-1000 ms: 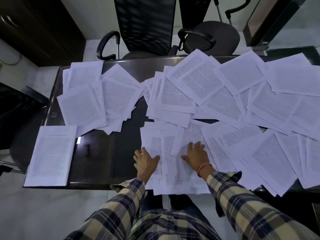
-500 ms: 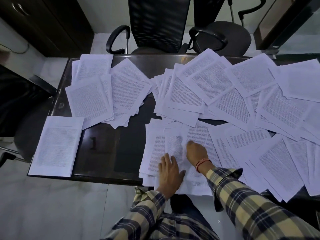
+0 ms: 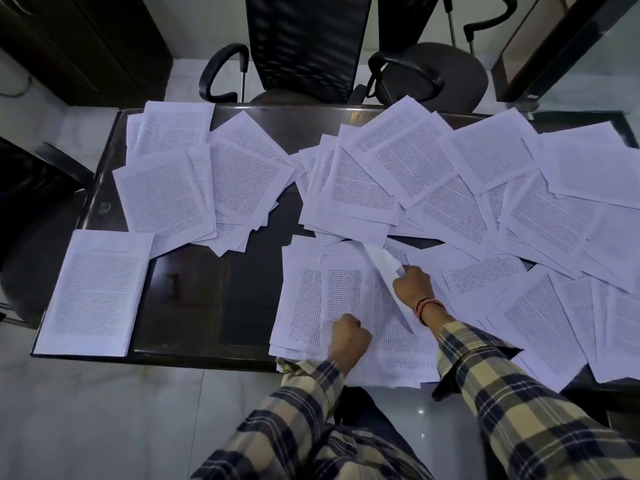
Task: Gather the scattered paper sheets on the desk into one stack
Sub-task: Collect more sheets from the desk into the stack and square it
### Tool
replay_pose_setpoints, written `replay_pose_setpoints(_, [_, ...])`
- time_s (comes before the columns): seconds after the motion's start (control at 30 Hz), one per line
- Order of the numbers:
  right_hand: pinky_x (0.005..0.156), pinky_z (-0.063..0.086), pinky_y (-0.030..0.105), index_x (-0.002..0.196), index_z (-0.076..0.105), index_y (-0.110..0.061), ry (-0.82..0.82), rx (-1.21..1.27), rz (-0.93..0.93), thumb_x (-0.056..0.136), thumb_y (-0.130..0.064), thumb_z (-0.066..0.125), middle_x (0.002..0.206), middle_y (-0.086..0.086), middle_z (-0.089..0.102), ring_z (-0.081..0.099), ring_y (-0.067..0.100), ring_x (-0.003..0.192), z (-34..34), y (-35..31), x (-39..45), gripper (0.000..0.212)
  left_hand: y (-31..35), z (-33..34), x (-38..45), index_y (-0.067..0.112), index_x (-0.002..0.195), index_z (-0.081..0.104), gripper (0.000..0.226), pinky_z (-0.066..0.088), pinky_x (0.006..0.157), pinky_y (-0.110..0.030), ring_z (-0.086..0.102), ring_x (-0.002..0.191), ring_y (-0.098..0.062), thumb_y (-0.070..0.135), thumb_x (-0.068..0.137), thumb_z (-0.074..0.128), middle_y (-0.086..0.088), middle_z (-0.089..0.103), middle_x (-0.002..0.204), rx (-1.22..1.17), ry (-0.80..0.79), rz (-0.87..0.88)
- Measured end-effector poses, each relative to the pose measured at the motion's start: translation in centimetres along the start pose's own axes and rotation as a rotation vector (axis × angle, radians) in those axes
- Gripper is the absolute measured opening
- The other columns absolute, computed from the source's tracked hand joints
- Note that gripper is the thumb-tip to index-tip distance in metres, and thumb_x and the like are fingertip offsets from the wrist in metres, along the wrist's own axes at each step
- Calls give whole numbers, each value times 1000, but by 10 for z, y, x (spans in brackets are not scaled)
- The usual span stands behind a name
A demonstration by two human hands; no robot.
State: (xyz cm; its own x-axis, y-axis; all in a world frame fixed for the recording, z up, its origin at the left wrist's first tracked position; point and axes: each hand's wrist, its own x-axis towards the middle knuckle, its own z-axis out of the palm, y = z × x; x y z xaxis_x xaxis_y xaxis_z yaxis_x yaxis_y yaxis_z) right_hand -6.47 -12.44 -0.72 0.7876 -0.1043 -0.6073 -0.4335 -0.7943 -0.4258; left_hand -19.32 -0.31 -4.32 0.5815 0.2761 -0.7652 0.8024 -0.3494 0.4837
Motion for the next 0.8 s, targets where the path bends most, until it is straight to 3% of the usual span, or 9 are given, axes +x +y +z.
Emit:
replay_pose_setpoints(0.07, [81, 53, 37, 108, 70, 1, 28, 64, 3, 90, -2, 54, 109, 22, 70, 65, 40, 104, -5, 1, 2, 24, 2, -19, 8, 19, 57, 36, 47, 33, 49, -23, 41, 54, -13, 2, 78, 74, 5, 37, 60, -6, -50, -17])
replay_pose_setpoints(0.23, [62, 41, 29, 70, 57, -3, 137, 160, -40, 84, 4, 49, 77, 15, 62, 57, 31, 75, -17, -2, 4, 17, -4, -66, 40, 23, 70, 51, 33, 53, 81, -29, 58, 87, -19, 15, 89, 78, 7, 54, 74, -14, -125, -100])
replay_pose_setpoints(0.33, [64, 48, 39, 77, 60, 7, 219, 189, -87, 80, 7, 49, 78, 22, 64, 59, 41, 75, -20, -2, 7, 12, -12, -95, 59, 20, 74, 52, 29, 54, 83, -30, 56, 92, -18, 18, 95, 72, 5, 55, 78, 1, -83, -114])
replay_pose_setpoints(0.4, [62, 41, 34, 69, 56, 4, 256, 197, -147, 81, 11, 49, 74, 20, 59, 53, 36, 70, -23, -6, 4, 15, -19, -114, 68, 14, 97, 65, 8, 53, 85, -31, 55, 96, -18, 21, 98, 68, 0, 58, 94, 33, -50, -126])
replay_pose_setpoints(0.47, [54, 29, 30, 55, 40, -12, 279, 233, -220, 82, 12, 49, 64, 12, 49, 42, 26, 58, -25, -12, -4, 37, -24, -129, 73, 5, 129, 65, 34, 45, 81, -27, 61, 104, -24, 20, 98, 66, -4, 55, 105, 69, 12, -128])
replay_pose_setpoints(0.5, [52, 26, 26, 54, 35, -20, 276, 259, -255, 82, 9, 48, 60, 6, 45, 38, 18, 54, -25, -14, -9, 42, -25, -136, 73, 3, 135, 62, 39, 42, 81, -25, 63, 115, -28, 17, 99, 65, -5, 56, 109, 97, 40, -124])
replay_pose_setpoints(0.57, [52, 28, 23, 54, 44, -16, 255, 292, -306, 77, -5, 44, 57, 5, 48, 39, 13, 54, -20, -14, -12, 26, -28, -145, 73, 3, 138, 60, 39, 40, 83, -24, 61, 124, -32, 10, 99, 61, -11, 61, 121, 131, 44, -109])
replay_pose_setpoints(0.7, [56, 37, 19, 78, 65, -6, 181, 247, -390, 79, -9, 45, 70, 10, 63, 54, 22, 65, -10, -5, -9, 20, -33, -157, 78, -1, 124, 67, 30, 51, 86, -32, 65, 101, -28, 5, 95, 61, -13, 67, 120, 63, 18, -78])
replay_pose_setpoints(0.8, [54, 34, 22, 73, 62, -4, 175, 241, -460, 77, -12, 44, 64, 7, 57, 48, 15, 57, -9, -6, -15, 20, -34, -161, 81, 7, 115, 70, 24, 51, 84, -33, 66, 99, -25, 13, 92, 73, -8, 69, 111, -63, 51, -53])
